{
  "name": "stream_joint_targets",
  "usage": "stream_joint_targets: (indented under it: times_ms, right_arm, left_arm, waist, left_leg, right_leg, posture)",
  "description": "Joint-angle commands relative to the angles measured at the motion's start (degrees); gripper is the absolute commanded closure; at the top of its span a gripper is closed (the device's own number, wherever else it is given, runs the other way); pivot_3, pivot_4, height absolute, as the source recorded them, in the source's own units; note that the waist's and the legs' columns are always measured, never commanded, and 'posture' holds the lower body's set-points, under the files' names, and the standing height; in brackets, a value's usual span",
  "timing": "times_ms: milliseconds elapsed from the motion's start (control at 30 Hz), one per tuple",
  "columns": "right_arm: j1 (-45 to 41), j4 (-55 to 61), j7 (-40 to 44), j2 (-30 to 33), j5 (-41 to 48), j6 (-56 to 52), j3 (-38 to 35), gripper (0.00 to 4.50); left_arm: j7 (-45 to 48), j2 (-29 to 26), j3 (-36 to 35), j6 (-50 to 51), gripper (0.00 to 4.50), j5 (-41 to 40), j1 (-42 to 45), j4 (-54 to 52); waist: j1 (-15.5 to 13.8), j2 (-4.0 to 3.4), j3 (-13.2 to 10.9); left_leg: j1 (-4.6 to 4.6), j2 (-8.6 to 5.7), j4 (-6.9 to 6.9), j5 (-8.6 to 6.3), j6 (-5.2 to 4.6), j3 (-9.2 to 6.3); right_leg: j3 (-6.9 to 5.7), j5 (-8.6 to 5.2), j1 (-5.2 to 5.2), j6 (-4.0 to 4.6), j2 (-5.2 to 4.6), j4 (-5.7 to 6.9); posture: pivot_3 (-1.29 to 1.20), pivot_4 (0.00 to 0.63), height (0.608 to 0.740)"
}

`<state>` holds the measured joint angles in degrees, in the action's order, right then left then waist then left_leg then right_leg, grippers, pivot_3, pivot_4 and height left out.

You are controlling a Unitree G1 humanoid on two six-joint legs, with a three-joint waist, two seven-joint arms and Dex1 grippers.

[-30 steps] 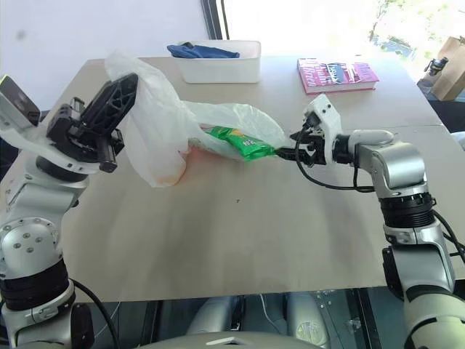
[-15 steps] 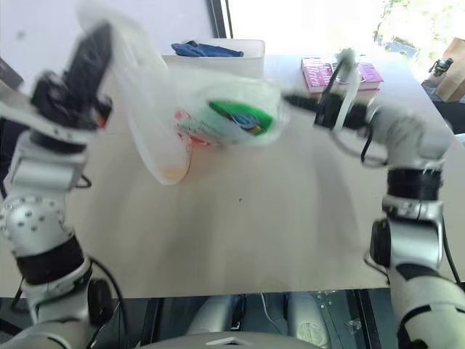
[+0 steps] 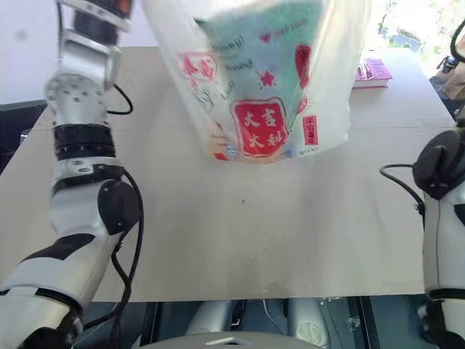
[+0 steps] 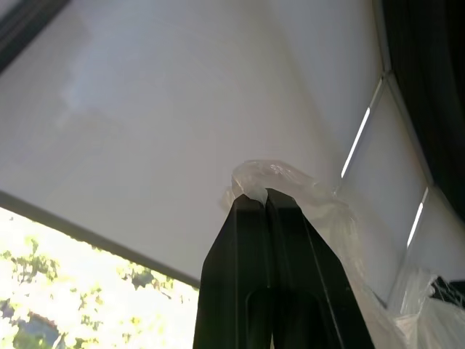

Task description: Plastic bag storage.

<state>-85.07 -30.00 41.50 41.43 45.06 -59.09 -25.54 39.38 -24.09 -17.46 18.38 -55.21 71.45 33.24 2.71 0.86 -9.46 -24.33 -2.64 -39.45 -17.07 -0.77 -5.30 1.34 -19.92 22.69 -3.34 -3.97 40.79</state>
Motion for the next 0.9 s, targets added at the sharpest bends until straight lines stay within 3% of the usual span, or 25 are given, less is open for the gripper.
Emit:
stream_joint_targets:
  times_ms: [33, 167, 300, 400, 533, 633, 700, 733, 800, 900]
  right_arm:
    - [9.3, 18.9, -2.2, 3.4, 5.1, -6.5, -2.2, 4.48]
    - [27.9, 41.3, -7.3, 4.2, 13.0, -16.2, -6.3, 4.48]
    - [52.5, 61.9, -13.5, -1.6, 15.5, -17.6, -4.1, 4.48]
    - [69.0, 68.9, -14.4, 1.3, 2.0, -7.9, 9.2, 4.5]
    - [82.1, 74.2, -8.6, 5.3, -3.1, 1.6, 9.4, 2.78]
    - [87.4, 76.3, -7.6, 5.5, -3.6, 5.5, 4.4, 1.31]
    - [94.2, 77.9, -6.2, 6.4, -8.1, 9.8, 0.1, 0.33]
    - [97.7, 78.6, -4.8, 6.9, -9.9, 11.7, -1.7, 0.06]
    - [104.2, 79.0, -1.3, 5.7, -11.1, 15.8, -7.3, 0.06]
    - [113.7, 77.6, 6.9, 3.9, -11.3, 21.6, -17.8, 0.06]
  left_arm:
    - [5.9, -0.2, 2.2, 2.3, 4.5, 2.2, -4.6, -9.5]
    - [8.5, -1.0, 6.1, 6.7, 4.5, 3.7, -17.1, -24.5]
    - [13.2, -5.0, 14.2, 5.0, 4.5, 12.6, -33.4, -35.8]
    - [12.0, -5.5, 16.0, 5.8, 3.3, 15.6, -40.6, -39.1]
    - [9.9, -7.9, 13.9, 4.5, 1.43, 18.9, -47.7, -44.7]
    - [8.8, -10.0, 11.1, -0.5, 0.01, 23.5, -53.0, -46.8]
    - [8.2, -11.8, 8.0, -3.2, 0.0, 26.1, -60.0, -48.8]
    - [7.6, -12.1, 6.5, -3.4, 0.0, 26.3, -63.0, -50.0]
    - [5.0, -12.6, 3.6, -6.2, 0.0, 30.2, -69.4, -51.8]
    - [7.1, -15.5, -2.2, -1.0, 0.0, 26.0, -77.4, -53.7]
  waist:
    - [0.4, -0.09, 0.0]
    - [1.3, -0.19, 0.0]
    - [1.2, -0.29, 0.4]
    - [0.6, -0.45, 0.2]
    - [-0.5, -0.5, 0.2]
    - [-0.6, -0.45, 0.2]
    - [-0.7, -0.48, 0.2]
    - [-0.8, -0.5, 0.2]
    - [-1.0, -0.49, 0.2]
    - [-1.5, -0.45, 0.2]
  left_leg:
    - [-0.13, 0.01, -0.1, 0.0, 0.0, -0.08]
    - [-0.53, 0.06, -0.62, -0.02, -0.04, -0.41]
    - [-0.31, 0.05, -0.61, -0.08, -0.14, -0.57]
    - [-0.31, -0.16, -0.71, -0.12, -0.21, -0.56]
    - [0.01, -0.52, -0.85, 0.36, -0.42, -0.38]
    - [1.34, -0.51, -0.57, 0.22, -0.66, -0.28]
    - [2.01, -0.47, -0.12, 0.18, -0.72, -0.27]
    - [2.25, -0.45, 0.32, 0.18, -0.72, -0.25]
    - [2.3, -0.41, 0.45, 0.24, -0.58, -0.27]
    - [2.05, -0.39, 0.56, 0.3, -0.47, -0.28]
  right_leg:
    - [-0.03, 0.0, 0.08, 0.0, -0.04, 0.04]
    - [-0.03, 0.0, 0.14, 0.01, -0.02, 0.15]
    - [-0.08, 0.0, -0.24, 0.01, 0.06, 0.24]
    - [-0.08, 0.0, -0.24, 0.0, 0.03, 0.11]
    - [0.04, 0.23, -0.42, -0.43, -0.09, 0.08]
    - [0.18, 0.26, -1.69, -0.48, -0.09, -0.23]
    - [0.21, 0.26, -2.29, -0.48, -0.09, -0.58]
    - [0.27, 0.27, -2.43, -0.5, -0.1, -0.87]
    - [0.33, 0.26, -2.46, -0.48, -0.1, -0.97]
    - [0.36, 0.26, -2.24, -0.48, -0.18, -1.1]
  posture:
    - [0.0, 0.15, 0.74]
    - [0.0, 0.15, 0.74]
    - [0.0, 0.15, 0.74]
    - [0.0, 0.15, 0.74]
    - [0.0, 0.15, 0.74]
    - [0.0, 0.15, 0.74]
    - [0.0, 0.15, 0.74]
    - [0.0, 0.15, 0.74]
    - [0.0, 0.15, 0.74]
    - [0.0, 0.15, 0.74]
